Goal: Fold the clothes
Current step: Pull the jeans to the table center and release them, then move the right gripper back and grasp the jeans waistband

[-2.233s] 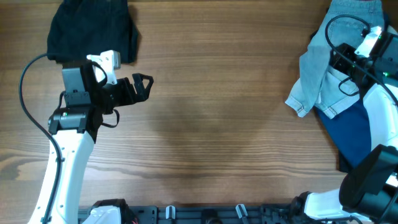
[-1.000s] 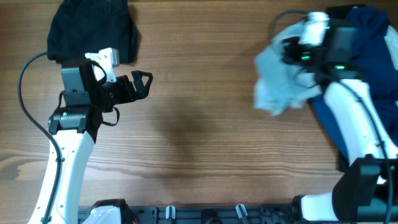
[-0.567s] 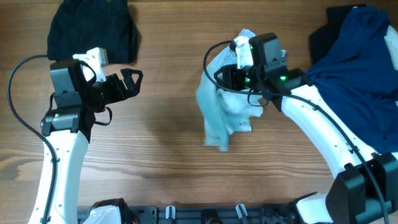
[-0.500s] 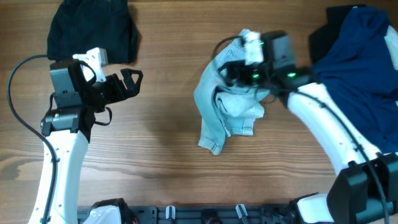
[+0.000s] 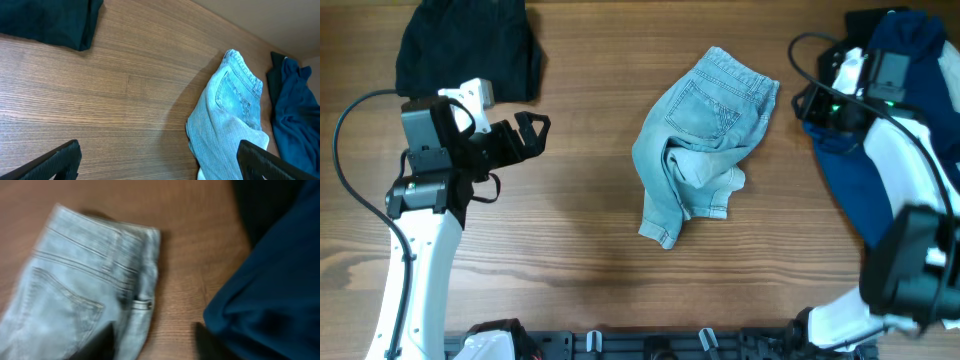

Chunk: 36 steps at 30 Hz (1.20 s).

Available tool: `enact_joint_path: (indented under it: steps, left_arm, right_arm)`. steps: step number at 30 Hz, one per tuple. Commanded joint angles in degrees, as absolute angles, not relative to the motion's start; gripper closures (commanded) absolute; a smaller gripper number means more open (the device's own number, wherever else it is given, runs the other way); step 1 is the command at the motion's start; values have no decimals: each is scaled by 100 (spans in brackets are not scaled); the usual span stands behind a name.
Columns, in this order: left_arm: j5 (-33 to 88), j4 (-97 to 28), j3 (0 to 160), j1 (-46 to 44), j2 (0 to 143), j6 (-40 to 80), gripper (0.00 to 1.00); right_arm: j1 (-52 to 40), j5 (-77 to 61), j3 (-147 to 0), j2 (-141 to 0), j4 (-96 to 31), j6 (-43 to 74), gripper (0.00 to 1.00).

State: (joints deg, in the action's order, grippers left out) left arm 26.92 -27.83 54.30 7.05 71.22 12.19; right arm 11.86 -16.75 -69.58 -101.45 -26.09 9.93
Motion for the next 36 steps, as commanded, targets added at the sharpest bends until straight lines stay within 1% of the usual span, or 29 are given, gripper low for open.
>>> enact_joint_path:
  steps: [1, 2, 7, 11, 12, 14, 17, 20, 24, 26, 29, 31, 32, 35, 36]
  left_arm:
    - [2735, -2783, 5546, 725, 7126, 1262, 0]
    - [2738, -2783, 5546, 725, 7126, 1267, 0]
    - [2740, -2783, 5546, 725, 7126, 1267, 0]
    - [2740, -2783, 5546, 725, 7126, 1267, 0]
    - [2740, -2786, 5546, 725, 7126, 1267, 0]
    - [2740, -2786, 5546, 725, 7126, 1267, 0]
    - [2740, -2786, 5546, 725, 7146, 1267, 0]
    - [2742, -2783, 5546, 725, 7234, 1269, 0]
    - [2764, -2777, 5546, 681, 7397, 1271, 0]
    - [2764, -2742, 5546, 674, 7474, 1468, 0]
    - [2764, -2746, 5546, 652, 7511, 1693, 0]
    - [2764, -2762, 5546, 620, 7513, 1721, 0]
    - [2764, -2762, 5546, 587, 7513, 1721, 0]
    - [2762, -2759, 5546, 419, 7513, 1719, 0]
    - [2749, -2759, 5546, 349, 7513, 1717, 0]
  right_arm:
    - [1184, -1815, -7006, -10940, -2329, 1066, 83]
    - [1205, -1833, -7006, -11080, -2270, 1066, 85]
    - [1476, -1778, -7006, -11587, -2088, 1192, 87]
    - [1997, -1575, -7006, -11627, -1955, 1245, 88]
    - [2178, -1531, -7006, -11627, -1911, 1275, 91]
    - [2545, -1553, -7006, -11627, -1826, 1441, 94]
    - [2816, -1979, -7008, -11627, -1656, 1496, 94]
    - [2845, -2700, -7032, -11594, -1575, 1345, 94]
    - [2567, -3236, -7063, -11266, -1590, 1299, 83]
    - [2307, -3310, -7063, -10940, -1684, 1273, 79]
    - [2008, -3304, -7063, -10534, -1872, 1144, 65]
    - [1787, -3301, -7063, -10285, -1968, 1046, 57]
    - [1658, -3280, -7063, -10180, -2008, 1044, 52]
    - [1179, -3089, -7063, -9944, -2110, 854, 45]
    - [987, -2840, -7063, -9909, -2152, 858, 44]
